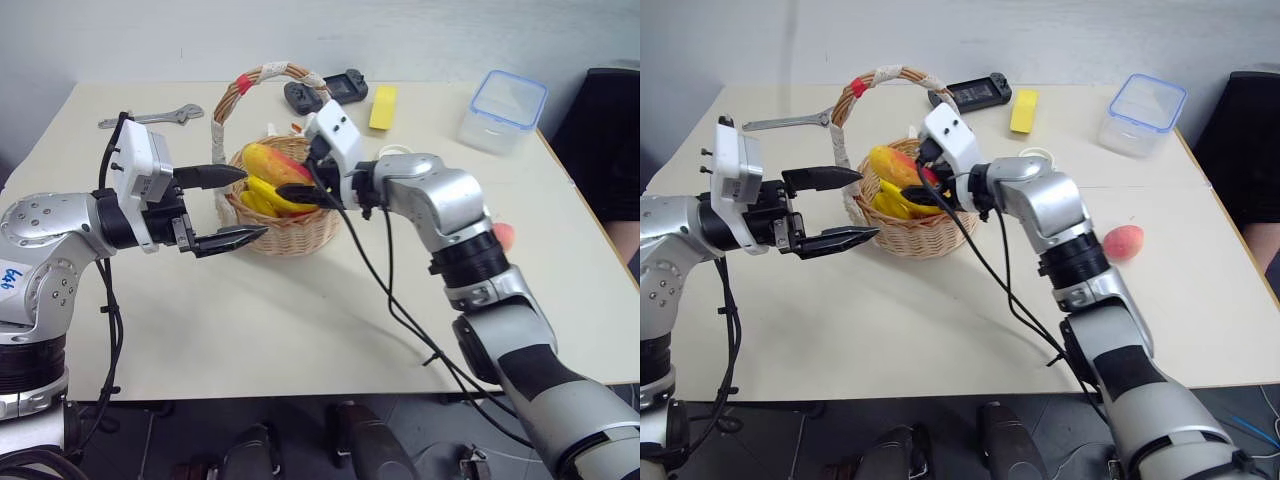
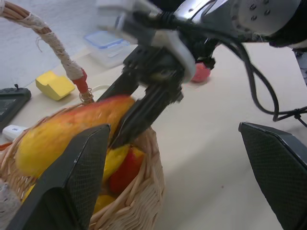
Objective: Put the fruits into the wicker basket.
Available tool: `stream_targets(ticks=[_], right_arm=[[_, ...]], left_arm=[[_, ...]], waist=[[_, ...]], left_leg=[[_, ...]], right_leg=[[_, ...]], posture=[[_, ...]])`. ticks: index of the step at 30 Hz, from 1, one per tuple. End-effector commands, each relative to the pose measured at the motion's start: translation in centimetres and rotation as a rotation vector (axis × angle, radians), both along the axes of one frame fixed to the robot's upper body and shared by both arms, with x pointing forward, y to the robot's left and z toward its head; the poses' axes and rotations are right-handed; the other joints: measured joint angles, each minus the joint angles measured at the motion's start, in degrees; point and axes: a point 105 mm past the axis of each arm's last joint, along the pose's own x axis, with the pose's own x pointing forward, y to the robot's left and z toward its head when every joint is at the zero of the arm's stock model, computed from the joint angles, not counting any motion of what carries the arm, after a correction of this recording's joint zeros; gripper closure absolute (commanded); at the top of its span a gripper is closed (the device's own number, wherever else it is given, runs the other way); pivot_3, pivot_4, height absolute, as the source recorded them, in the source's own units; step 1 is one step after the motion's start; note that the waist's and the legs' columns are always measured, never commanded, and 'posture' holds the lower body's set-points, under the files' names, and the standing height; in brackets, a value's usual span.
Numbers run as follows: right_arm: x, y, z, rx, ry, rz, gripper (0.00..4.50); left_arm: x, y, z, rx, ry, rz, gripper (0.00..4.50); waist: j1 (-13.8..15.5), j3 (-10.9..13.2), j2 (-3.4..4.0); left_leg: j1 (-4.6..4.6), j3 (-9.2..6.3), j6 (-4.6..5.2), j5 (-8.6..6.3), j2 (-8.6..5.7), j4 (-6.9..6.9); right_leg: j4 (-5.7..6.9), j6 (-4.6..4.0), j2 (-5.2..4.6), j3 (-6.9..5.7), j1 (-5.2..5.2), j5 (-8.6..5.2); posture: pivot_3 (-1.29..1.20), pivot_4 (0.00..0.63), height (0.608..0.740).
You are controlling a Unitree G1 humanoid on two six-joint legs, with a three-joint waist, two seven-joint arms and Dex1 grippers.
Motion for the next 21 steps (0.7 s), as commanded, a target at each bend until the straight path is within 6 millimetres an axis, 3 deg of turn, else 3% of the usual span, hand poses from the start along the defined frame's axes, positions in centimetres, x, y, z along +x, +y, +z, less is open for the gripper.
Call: stream_targets(ticks=[1,3,6,10,14,17,21], right_arm=[[0.5,-0.5,2.7,0.046,-0.105,-0.029,0.56],[0.0,-1.5,3.5,0.069,-0.125,-0.024,0.04],[-2.3,-4.6,4.6,0.112,-0.129,-0.009,0.04],[-5.7,-11.2,4.6,0.145,-0.111,-0.089,0.04],[-6.7,-19.4,3.2,0.18,-0.053,-0.425,0.04],[-7.7,-25.3,0.6,0.162,-0.039,-0.714,0.04],[-8.6,-29.1,-2.8,0.121,-0.033,-0.947,0.04]], left_arm=[[-0.7,-0.5,0.9,-0.004,-0.044,-0.029,0.0],[-0.8,-0.6,0.9,-0.006,-0.041,-0.037,0.0],[-0.7,-0.9,0.7,-0.013,-0.031,-0.051,0.0],[-0.6,-1.9,0.4,-0.022,-0.014,-0.104,0.0],[-0.3,-3.0,0.4,-0.029,-0.003,-0.166,0.0],[-0.3,-4.2,0.4,-0.03,0.006,-0.231,0.0],[-0.5,-5.5,0.4,-0.024,0.007,-0.308,0.0]], waist=[[0.13,0.0,0.0],[0.17,0.0,0.0],[1.1,0.0,0.0],[2.44,0.0,0.0],[3.15,0.0,0.0],[3.2,-0.01,0.01],[2.49,-0.01,0.02]], left_leg=[[-0.05,0.0,0.02,-0.03,0.0,-0.01],[-0.15,-0.02,0.08,-0.11,0.01,0.0],[-0.38,-0.11,0.16,-0.19,0.01,0.02],[-0.65,-0.19,0.22,-0.34,0.01,0.09],[-0.63,-0.13,0.25,-0.43,-0.01,0.22],[-0.5,-0.1,0.27,-0.38,-0.06,0.22],[-0.16,0.03,0.23,-0.31,-0.08,0.1]], right_leg=[[-0.11,0.0,0.0,-0.01,-0.01,0.0],[-0.25,0.01,-0.04,-0.08,-0.01,-0.01],[-0.41,0.03,-0.13,-0.25,-0.08,-0.02],[-0.58,0.09,-0.19,-0.39,-0.18,-0.05],[-0.57,0.14,-0.19,-0.34,-0.16,-0.08],[-0.49,0.16,-0.18,-0.29,-0.09,-0.06],[-0.43,0.21,-0.12,-0.09,0.08,-0.04]], posture=[[0.0,0.15,0.74],[0.0,0.15,0.74],[0.0,0.15,0.74],[0.0,0.15,0.74],[0.0,0.15,0.74],[0.0,0.15,0.74],[0.0,0.15,0.74]])
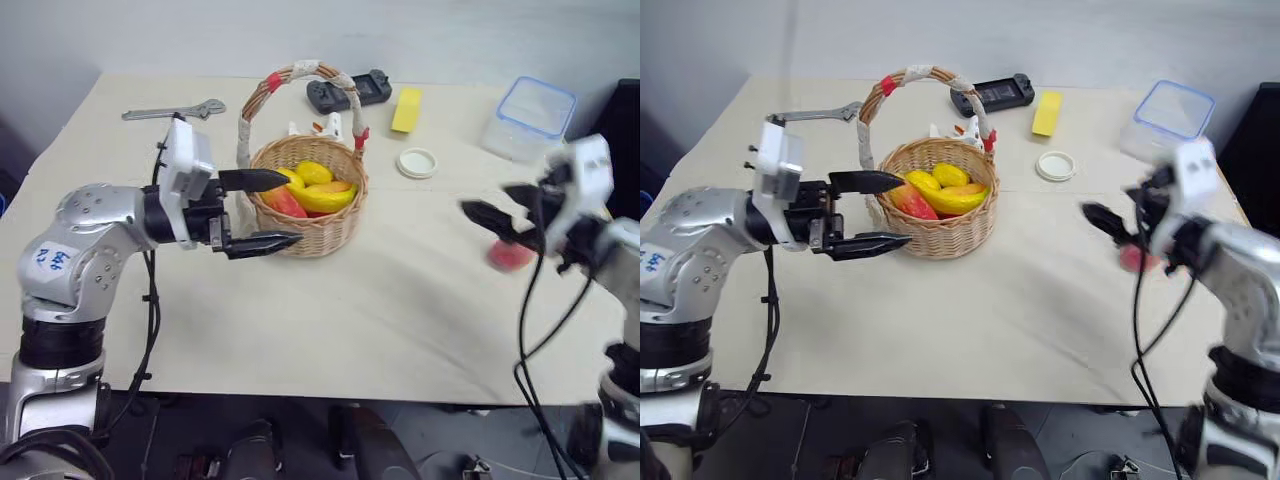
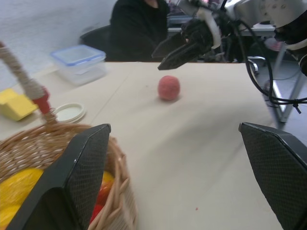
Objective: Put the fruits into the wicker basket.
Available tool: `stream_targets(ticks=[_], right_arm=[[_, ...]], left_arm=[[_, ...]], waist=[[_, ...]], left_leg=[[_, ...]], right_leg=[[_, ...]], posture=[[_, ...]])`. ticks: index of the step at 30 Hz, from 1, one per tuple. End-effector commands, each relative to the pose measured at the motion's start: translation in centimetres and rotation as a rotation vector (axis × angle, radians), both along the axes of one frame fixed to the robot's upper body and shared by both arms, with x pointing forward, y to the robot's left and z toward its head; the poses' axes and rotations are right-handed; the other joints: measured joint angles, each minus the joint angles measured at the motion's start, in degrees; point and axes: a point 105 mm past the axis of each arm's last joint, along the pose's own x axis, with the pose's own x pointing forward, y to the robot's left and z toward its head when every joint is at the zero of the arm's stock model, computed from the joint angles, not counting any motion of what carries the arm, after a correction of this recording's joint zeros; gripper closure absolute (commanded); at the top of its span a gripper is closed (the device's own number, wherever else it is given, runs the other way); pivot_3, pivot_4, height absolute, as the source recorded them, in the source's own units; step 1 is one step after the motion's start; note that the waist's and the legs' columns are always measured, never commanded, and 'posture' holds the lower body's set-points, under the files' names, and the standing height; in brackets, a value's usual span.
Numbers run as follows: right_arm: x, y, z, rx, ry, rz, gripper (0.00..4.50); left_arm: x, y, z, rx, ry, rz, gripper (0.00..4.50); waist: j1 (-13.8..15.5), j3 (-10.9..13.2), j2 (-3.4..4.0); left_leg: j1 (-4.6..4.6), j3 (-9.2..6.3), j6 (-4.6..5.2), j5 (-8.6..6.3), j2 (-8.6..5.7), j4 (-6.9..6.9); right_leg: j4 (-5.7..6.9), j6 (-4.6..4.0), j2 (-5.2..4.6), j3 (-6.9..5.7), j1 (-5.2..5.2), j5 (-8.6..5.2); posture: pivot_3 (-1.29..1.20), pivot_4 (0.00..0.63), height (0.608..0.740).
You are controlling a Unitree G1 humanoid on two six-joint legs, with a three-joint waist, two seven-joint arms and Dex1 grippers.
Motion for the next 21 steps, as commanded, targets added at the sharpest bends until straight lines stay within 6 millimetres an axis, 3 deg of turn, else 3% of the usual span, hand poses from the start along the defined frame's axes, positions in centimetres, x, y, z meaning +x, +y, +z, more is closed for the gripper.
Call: stream_targets(ticks=[1,6,13,19,21], right_arm=[[-0.8,-1.7,-0.1,-0.062,-0.072,-0.128,0.04],[-0.2,-2.7,-3.0,0.018,-0.059,-0.199,0.04],[3.9,-3.8,-4.9,0.161,-0.05,-0.268,0.04],[6.4,-2.7,-7.3,0.212,0.016,-0.224,0.04],[6.8,-2.9,-7.6,0.206,0.013,-0.229,0.43]], left_arm=[[-0.5,-1.0,0.8,0.001,-0.045,-0.064,0.0],[-0.7,-2.2,0.9,-0.007,-0.052,-0.113,0.0],[-0.5,-2.4,0.9,-0.012,-0.064,-0.118,0.0],[-0.4,-2.4,1.1,-0.015,-0.076,-0.104,0.0],[-0.3,-2.2,1.1,-0.014,-0.078,-0.093,0.0]], waist=[[-0.56,0.0,0.0],[-1.77,0.0,0.0],[-2.53,0.0,0.0],[-2.59,0.01,0.01],[-2.6,0.01,0.02]], left_leg=[[0.04,0.02,-0.02,0.02,0.01,0.01],[0.25,0.01,-0.15,0.27,0.02,-0.09],[0.33,0.03,-0.13,0.56,-0.01,-0.18],[0.33,0.01,-0.15,0.55,-0.01,-0.29],[0.32,0.03,-0.16,0.55,-0.02,-0.32]], right_leg=[[0.01,0.02,0.04,0.04,0.02,0.01],[0.09,0.09,0.19,0.21,0.12,0.06],[0.08,0.1,0.21,0.25,0.15,0.3],[0.08,0.09,0.2,0.25,0.14,0.31],[0.05,0.1,0.19,0.26,0.13,0.3]], posture=[[0.0,0.15,0.74],[0.0,0.15,0.74],[0.0,0.15,0.74],[0.0,0.15,0.74],[0.0,0.15,0.74]])
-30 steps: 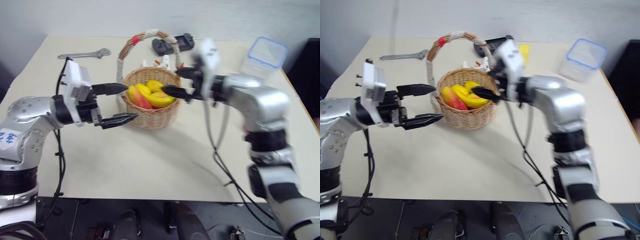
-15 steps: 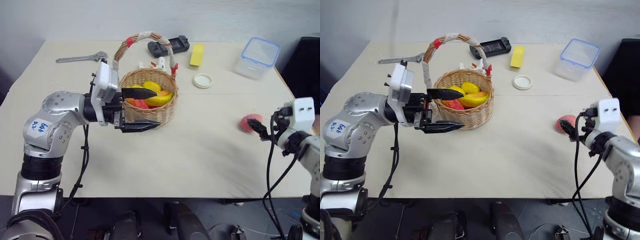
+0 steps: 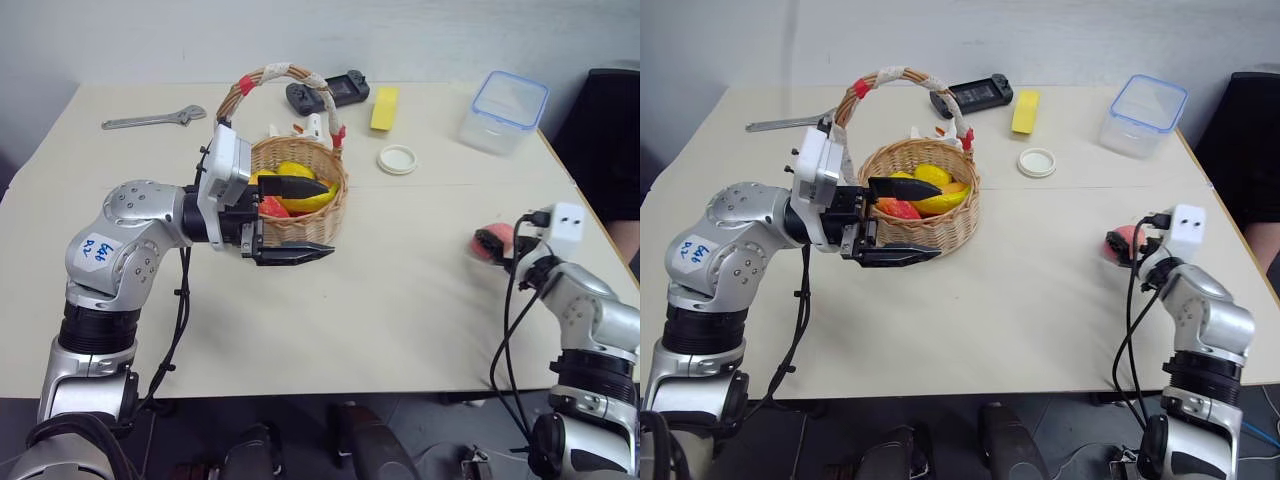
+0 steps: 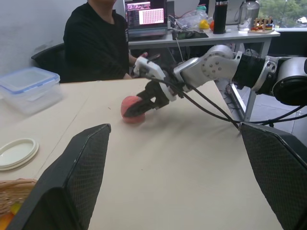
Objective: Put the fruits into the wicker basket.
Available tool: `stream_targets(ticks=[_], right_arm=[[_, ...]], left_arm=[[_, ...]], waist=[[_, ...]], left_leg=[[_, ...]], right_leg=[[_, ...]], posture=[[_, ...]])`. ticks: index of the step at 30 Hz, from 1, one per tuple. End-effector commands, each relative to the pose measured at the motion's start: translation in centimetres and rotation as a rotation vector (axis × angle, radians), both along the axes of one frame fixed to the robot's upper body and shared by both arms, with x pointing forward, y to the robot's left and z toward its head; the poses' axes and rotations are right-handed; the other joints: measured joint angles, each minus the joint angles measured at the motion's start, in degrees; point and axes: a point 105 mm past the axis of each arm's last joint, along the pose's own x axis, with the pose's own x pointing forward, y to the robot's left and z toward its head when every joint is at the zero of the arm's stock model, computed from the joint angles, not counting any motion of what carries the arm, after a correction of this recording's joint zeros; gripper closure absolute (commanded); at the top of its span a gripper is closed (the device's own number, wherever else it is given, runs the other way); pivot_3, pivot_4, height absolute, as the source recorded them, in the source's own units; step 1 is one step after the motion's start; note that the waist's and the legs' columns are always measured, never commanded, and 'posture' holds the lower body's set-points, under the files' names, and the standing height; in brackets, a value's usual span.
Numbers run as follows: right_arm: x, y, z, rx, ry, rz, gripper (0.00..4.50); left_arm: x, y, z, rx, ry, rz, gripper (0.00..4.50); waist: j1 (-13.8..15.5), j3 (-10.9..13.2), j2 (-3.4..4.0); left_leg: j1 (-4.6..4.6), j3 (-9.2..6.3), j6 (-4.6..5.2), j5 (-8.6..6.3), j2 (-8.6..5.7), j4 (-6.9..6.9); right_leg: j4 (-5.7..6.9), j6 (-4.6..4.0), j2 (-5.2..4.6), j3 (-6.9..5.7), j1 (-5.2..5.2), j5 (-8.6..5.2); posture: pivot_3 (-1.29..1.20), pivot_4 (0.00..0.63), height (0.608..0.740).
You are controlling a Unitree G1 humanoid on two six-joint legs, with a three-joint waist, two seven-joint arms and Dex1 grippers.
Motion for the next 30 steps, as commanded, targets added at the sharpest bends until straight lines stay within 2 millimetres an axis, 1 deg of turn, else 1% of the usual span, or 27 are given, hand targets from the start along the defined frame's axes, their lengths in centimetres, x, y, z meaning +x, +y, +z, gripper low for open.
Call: stream_targets(ticks=[1,2,3,4,5,6,8,10,12,13,15,17,18,19,20,22,24,27,29,30], right_arm=[[0.7,-0.4,1.4,-0.038,-0.072,0.001,0.67],[0.8,-0.3,1.6,-0.05,-0.083,0.012,0.97],[0.7,-0.1,2.1,-0.06,-0.105,0.028,1.33],[0.5,0.2,2.8,-0.056,-0.13,0.056,1.58],[0.1,1.3,3.5,-0.017,-0.147,0.131,1.76],[-0.3,2.2,3.9,0.012,-0.156,0.187,1.84],[-1.7,5.2,5.1,0.059,-0.179,0.368,1.85],[-3.2,8.8,6.3,0.057,-0.202,0.555,1.85],[-4.8,14.7,8.5,0.042,-0.241,0.798,1.85],[-5.5,16.9,9.3,0.032,-0.255,0.882,1.85],[-5.9,19.2,10.2,0.017,-0.271,0.959,1.85],[-4.5,23.2,12.2,-0.019,-0.321,1.002,1.85],[-3.9,24.8,13.0,-0.033,-0.339,1.011,1.85],[-3.5,25.7,13.4,-0.042,-0.347,1.014,1.85],[-2.7,27.0,13.9,-0.045,-0.356,1.009,1.85],[-1.3,29.2,14.1,-0.087,-0.369,0.988,1.85],[0.5,30.5,13.7,-0.147,-0.365,0.935,1.85],[2.3,31.1,13.1,-0.157,-0.344,0.891,1.85],[3.1,31.5,12.8,-0.155,-0.333,0.889,1.12],[3.2,31.7,12.9,-0.151,-0.333,0.899,0.84]], left_arm=[[-0.2,0.3,1.3,-0.01,-0.064,0.018,0.0],[-0.1,0.5,1.3,-0.009,-0.064,0.026,0.0],[-0.1,0.7,1.3,-0.01,-0.063,0.038,0.0],[0.0,1.0,1.3,-0.011,-0.061,0.057,0.0],[0.1,1.6,1.3,-0.015,-0.055,0.085,0.0],[0.2,2.0,1.2,-0.017,-0.052,0.105,0.0],[0.5,3.1,1.1,-0.025,-0.041,0.165,0.0],[0.7,4.4,0.9,-0.028,-0.033,0.229,0.0],[0.7,6.5,0.6,-0.027,-0.018,0.318,0.0],[0.6,7.3,0.5,-0.024,-0.014,0.349,0.0],[0.4,8.0,0.5,-0.02,-0.01,0.383,0.0],[0.4,9.3,0.8,-0.022,-0.015,0.434,0.0],[0.4,9.6,0.9,-0.025,-0.019,0.448,0.0],[0.4,9.7,1.0,-0.027,-0.022,0.454,0.0],[0.5,9.5,1.1,-0.031,-0.03,0.451,0.0],[0.5,9.1,1.3,-0.037,-0.046,0.446,0.0],[0.4,8.8,1.4,-0.047,-0.057,0.446,0.0],[0.1,8.7,1.3,-0.058,-0.06,0.45,0.0],[0.0,8.6,0.9,-0.057,-0.057,0.454,0.0],[0.0,8.6,0.8,-0.052,-0.056,0.455,0.0]], waist=[[-0.06,0.01,0.0],[-0.09,0.0,0.01],[-0.08,0.01,0.0],[-0.07,0.01,0.01],[-0.06,0.01,0.01],[-0.09,0.02,0.03],[-0.13,0.02,0.04],[-0.22,0.02,0.04],[-0.81,0.02,0.03],[-1.16,0.02,0.03],[-1.46,0.03,0.02],[-1.37,0.02,-0.05],[-1.6,0.02,-0.06],[-1.58,0.02,-0.05],[-1.49,0.0,-0.08],[-1.09,-0.03,-0.13],[-0.73,-0.03,-0.14],[-0.22,-0.03,-0.14],[-0.09,-0.03,-0.14],[-0.1,-0.03,-0.14]], left_leg=[[0.0,0.01,0.0,0.0,-0.01,-0.01],[0.0,0.01,0.0,0.0,0.0,0.0],[0.0,0.02,0.0,0.0,-0.01,0.0],[0.01,0.02,0.0,0.0,0.0,0.01],[0.01,0.02,0.0,0.0,0.0,0.01],[0.02,0.02,-0.01,0.01,0.0,0.01],[0.04,0.01,-0.05,0.02,0.04,-0.03],[0.11,0.01,-0.07,0.04,0.05,-0.09],[0.13,0.01,-0.1,0.05,0.07,-0.11],[0.17,0.01,-0.12,0.06,0.08,-0.13],[0.16,-0.09,-0.17,0.09,0.09,-0.16],[0.15,-0.17,-0.17,0.1,0.06,-0.18],[0.14,-0.16,-0.16,0.11,0.06,-0.16],[0.1,-0.1,-0.12,0.13,0.05,-0.17],[0.07,-0.1,-0.08,0.16,0.02,-0.2],[0.04,-0.18,-0.08,0.11,0.01,-0.2],[-0.06,-0.16,-0.02,0.04,0.0,-0.19],[-0.21,-0.06,0.08,-0.06,-0.01,-0.14],[-0.39,-0.03,0.14,-0.14,-0.01,-0.1],[-0.47,-0.03,0.17,-0.17,0.0,-0.08]], right_leg=[[-0.01,0.0,-0.01,0.01,0.0,0.0],[-0.02,0.01,-0.01,0.01,0.0,0.0],[-0.01,0.01,-0.01,0.02,0.0,0.0],[0.0,0.01,-0.01,0.02,0.0,0.0],[0.01,0.01,-0.01,0.02,0.0,0.0],[0.03,0.01,0.0,0.02,0.0,0.0],[0.05,0.01,0.02,0.01,0.0,0.0],[0.06,0.01,0.03,0.02,0.01,-0.01],[0.07,0.01,0.05,0.02,0.0,-0.01],[0.11,0.01,0.06,0.04,0.0,-0.01],[0.13,0.01,0.08,0.04,-0.02,-0.01],[0.11,-0.03,0.07,-0.02,-0.02,0.01],[0.08,-0.06,0.05,-0.03,-0.02,0.03],[0.03,-0.15,0.04,0.0,-0.07,0.08],[0.02,-0.17,0.01,-0.01,-0.09,0.09],[0.03,-0.18,-0.02,-0.09,-0.08,0.1],[-0.06,-0.19,-0.05,-0.09,-0.11,0.11],[-0.21,-0.18,-0.13,-0.08,-0.19,0.1],[-0.26,-0.17,-0.16,-0.1,-0.3,0.1],[-0.25,-0.17,-0.17,-0.11,-0.36,0.1]], posture=[[0.0,0.15,0.74],[0.0,0.15,0.74],[0.0,0.15,0.74],[0.0,0.15,0.74],[0.0,0.15,0.74],[0.0,0.15,0.74],[0.0,0.15,0.74],[0.0,0.15,0.74],[0.0,0.15,0.74],[0.0,0.15,0.74],[0.0,0.15,0.74],[0.0,0.15,0.74],[0.0,0.15,0.74],[0.0,0.15,0.74],[0.0,0.15,0.74],[0.0,0.15,0.74],[0.0,0.15,0.74],[0.0,0.15,0.74],[0.0,0.15,0.74],[0.0,0.15,0.74]])
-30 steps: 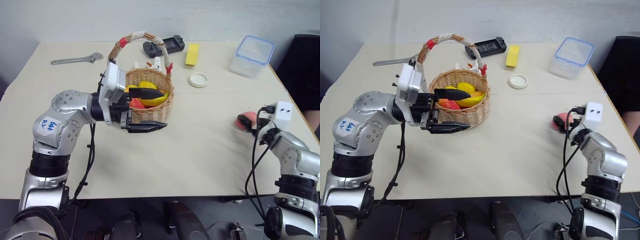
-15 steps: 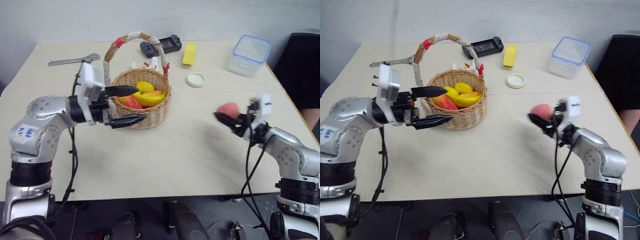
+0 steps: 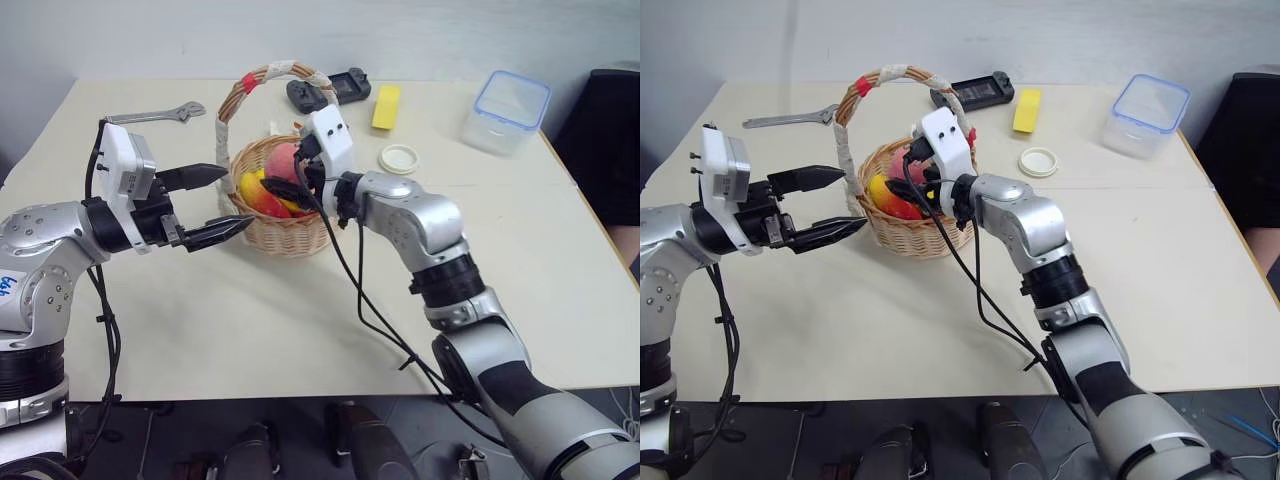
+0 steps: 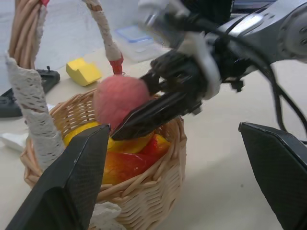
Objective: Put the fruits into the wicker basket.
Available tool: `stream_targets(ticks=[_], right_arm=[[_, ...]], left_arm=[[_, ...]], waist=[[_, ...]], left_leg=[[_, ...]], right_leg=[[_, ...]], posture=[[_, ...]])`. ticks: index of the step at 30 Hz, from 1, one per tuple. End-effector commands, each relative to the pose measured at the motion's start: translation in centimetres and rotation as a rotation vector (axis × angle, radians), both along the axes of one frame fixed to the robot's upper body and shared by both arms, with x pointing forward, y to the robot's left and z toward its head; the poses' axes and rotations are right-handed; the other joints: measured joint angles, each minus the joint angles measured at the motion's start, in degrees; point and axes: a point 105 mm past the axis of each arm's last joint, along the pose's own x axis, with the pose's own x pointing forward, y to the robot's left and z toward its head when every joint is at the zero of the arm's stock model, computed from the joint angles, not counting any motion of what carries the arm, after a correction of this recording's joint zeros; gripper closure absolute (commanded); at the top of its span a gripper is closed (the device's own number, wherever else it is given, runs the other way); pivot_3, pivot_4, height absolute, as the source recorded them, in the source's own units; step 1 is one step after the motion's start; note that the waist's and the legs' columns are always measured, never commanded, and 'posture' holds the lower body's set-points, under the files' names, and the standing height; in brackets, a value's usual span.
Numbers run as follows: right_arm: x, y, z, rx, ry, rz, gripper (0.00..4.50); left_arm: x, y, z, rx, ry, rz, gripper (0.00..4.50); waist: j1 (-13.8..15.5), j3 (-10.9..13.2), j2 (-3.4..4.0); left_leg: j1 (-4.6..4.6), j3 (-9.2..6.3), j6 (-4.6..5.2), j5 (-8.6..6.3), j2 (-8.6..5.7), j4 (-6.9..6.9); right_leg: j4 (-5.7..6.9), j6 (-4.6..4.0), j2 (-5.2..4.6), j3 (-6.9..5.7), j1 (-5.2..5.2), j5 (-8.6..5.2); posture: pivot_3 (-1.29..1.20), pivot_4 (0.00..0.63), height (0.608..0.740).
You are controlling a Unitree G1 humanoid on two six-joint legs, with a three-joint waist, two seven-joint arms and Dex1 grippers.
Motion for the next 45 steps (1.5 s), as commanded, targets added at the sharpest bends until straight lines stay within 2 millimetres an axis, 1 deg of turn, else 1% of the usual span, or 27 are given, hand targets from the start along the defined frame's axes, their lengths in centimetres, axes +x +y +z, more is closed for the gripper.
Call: stream_targets(ticks=[1,2,3,5,7,9,10,11,12,13,15,18,24,27,32,35,41,42,45], right_arm=[[0.5,0.6,2.0,0.034,-0.066,0.02,0.49],[0.5,0.5,2.4,0.032,-0.085,0.023,0.18],[0.5,0.4,2.9,0.034,-0.102,0.026,0.06],[0.0,-0.3,4.2,0.073,-0.131,0.043,0.06],[-0.9,-2.2,5.7,0.115,-0.171,0.057,0.06],[-1.9,-4.0,6.4,0.138,-0.194,0.061,0.06],[-2.4,-5.1,6.6,0.155,-0.194,0.057,0.06],[-2.8,-5.8,6.7,0.165,-0.192,0.053,0.06],[-3.0,-7.3,6.4,0.153,-0.195,0.002,0.06],[-3.1,-8.5,6.1,0.138,-0.2,-0.043,0.06],[-2.7,-10.0,5.6,0.127,-0.203,-0.148,0.06],[-1.4,-9.8,5.3,0.138,-0.202,-0.226,0.06],[2.0,-7.2,5.8,0.155,-0.214,-0.24,0.06],[3.4,-6.3,5.7,0.152,-0.208,-0.245,0.06],[4.9,-5.0,5.3,0.124,-0.204,-0.237,0.06],[5.2,-4.2,4.9,0.11,-0.192,-0.208,0.67],[5.1,-3.9,5.0,0.11,-0.224,-0.168,2.79],[5.0,-4.0,5.1,0.111,-0.235,-0.161,3.17],[4.8,-4.6,5.3,0.114,-0.266,-0.15,4.14]], left_arm=[[-0.8,-0.3,0.8,-0.001,-0.057,-0.013,0.0],[-0.8,-0.4,0.9,-0.001,-0.059,-0.017,0.0],[-0.8,-0.5,1.0,-0.003,-0.061,-0.021,0.0],[-0.8,-0.6,1.4,-0.012,-0.068,-0.031,0.0],[-0.6,-1.0,1.5,-0.017,-0.07,-0.042,0.0],[-0.6,-1.3,1.5,-0.014,-0.069,-0.056,0.0],[-0.7,-1.5,1.5,-0.014,-0.068,-0.065,0.0],[-0.7,-1.6,1.5,-0.015,-0.066,-0.071,0.0],[-0.7,-1.8,1.4,-0.013,-0.066,-0.079,0.0],[-0.7,-1.9,1.4,-0.012,-0.066,-0.085,0.0],[-0.5,-2.0,1.6,-0.01,-0.069,-0.09,0.0],[-0.2,-2.2,2.0,-0.018,-0.08,-0.097,0.0],[0.1,-2.7,2.5,-0.025,-0.103,-0.108,0.0],[0.1,-2.6,2.4,-0.026,-0.107,-0.1,0.0],[0.0,-2.4,2.5,-0.03,-0.115,-0.085,0.0],[0.0,-2.2,2.4,-0.034,-0.119,-0.07,0.0],[-0.1,-2.1,2.3,-0.04,-0.117,-0.06,0.0],[-0.2,-2.2,2.2,-0.041,-0.115,-0.062,0.0],[-0.2,-2.3,2.2,-0.044,-0.112,-0.069,0.0]], waist=[[-0.01,0.0,0.0],[-0.01,0.0,0.0],[0.0,0.0,0.0],[-0.04,0.0,0.0],[0.03,0.0,0.01],[0.18,0.0,0.01],[0.25,0.0,0.0],[0.4,0.0,0.0],[0.54,0.0,0.0],[0.62,-0.01,-0.01],[0.53,-0.01,-0.01],[-0.26,0.0,0.0],[-1.66,0.0,0.01],[-1.7,0.0,0.01],[-1.67,0.0,0.01],[-1.7,0.0,0.01],[-1.64,0.01,0.01],[-1.65,0.01,0.01],[-1.67,0.01,0.01]], left_leg=[[-0.16,0.0,0.0,-0.02,0.01,0.07],[-0.32,-0.01,0.0,-0.03,0.03,0.15],[-0.49,0.0,0.0,-0.04,0.03,0.23],[-0.61,0.02,-0.01,-0.04,0.04,0.3],[-0.6,0.02,-0.07,0.0,0.06,0.33],[-0.57,-0.01,-0.09,0.02,0.05,0.33],[-0.55,-0.01,-0.09,0.02,0.05,0.33],[-0.54,-0.01,-0.09,0.02,0.05,0.35],[-0.52,-0.02,-0.09,0.02,0.05,0.37],[-0.52,-0.01,-0.09,0.02,0.04,0.38],[-0.49,0.01,-0.1,0.03,0.04,0.4],[-0.43,0.11,-0.17,0.14,0.02,0.41],[-0.24,0.0,-0.34,0.35,0.04,0.34],[-0.26,-0.01,-0.34,0.35,0.04,0.31],[-0.39,0.02,-0.28,0.32,0.03,0.33],[-0.4,0.04,-0.26,0.3,0.03,0.33],[-0.39,0.02,-0.26,0.31,0.04,0.35],[-0.39,0.02,-0.26,0.31,0.04,0.36],[-0.39,0.02,-0.26,0.31,0.04,0.34]], right_leg=[[0.01,0.0,0.0,-0.02,-0.13,0.0],[0.04,0.0,0.0,-0.04,-0.27,0.0],[0.1,0.0,0.0,-0.03,-0.46,0.0],[0.22,0.0,0.01,-0.02,-0.64,0.0],[0.29,0.0,0.03,-0.02,-0.66,0.0],[0.34,0.0,0.03,-0.03,-0.64,0.0],[0.35,0.0,0.03,-0.03,-0.61,0.0],[0.35,0.0,0.03,-0.03,-0.59,0.0],[0.36,0.0,0.02,-0.03,-0.57,0.0],[0.37,0.0,0.02,-0.02,-0.57,0.0],[0.42,0.0,0.02,0.0,-0.57,0.0],[0.69,-0.01,0.05,0.13,-0.67,0.01],[1.03,-0.08,0.21,0.14,-0.67,0.06],[1.03,-0.09,0.21,0.15,-0.69,0.05],[0.83,-0.09,0.17,0.16,-0.69,0.04],[0.78,-0.09,0.16,0.16,-0.69,0.04],[0.83,-0.09,0.16,0.15,-0.69,0.04],[0.83,-0.09,0.16,0.16,-0.69,0.04],[0.84,-0.09,0.17,0.16,-0.69,0.04]], posture=[[0.0,0.15,0.74],[0.0,0.15,0.74],[0.0,0.15,0.74],[0.0,0.15,0.74],[0.0,0.15,0.74],[0.0,0.15,0.74],[0.0,0.15,0.74],[0.0,0.15,0.74],[0.0,0.15,0.74],[0.0,0.15,0.74],[0.0,0.15,0.74],[0.0,0.15,0.74],[0.0,0.15,0.74],[0.0,0.15,0.74],[0.0,0.15,0.74],[0.0,0.15,0.74],[0.0,0.15,0.74],[0.0,0.15,0.74],[0.0,0.15,0.74]])
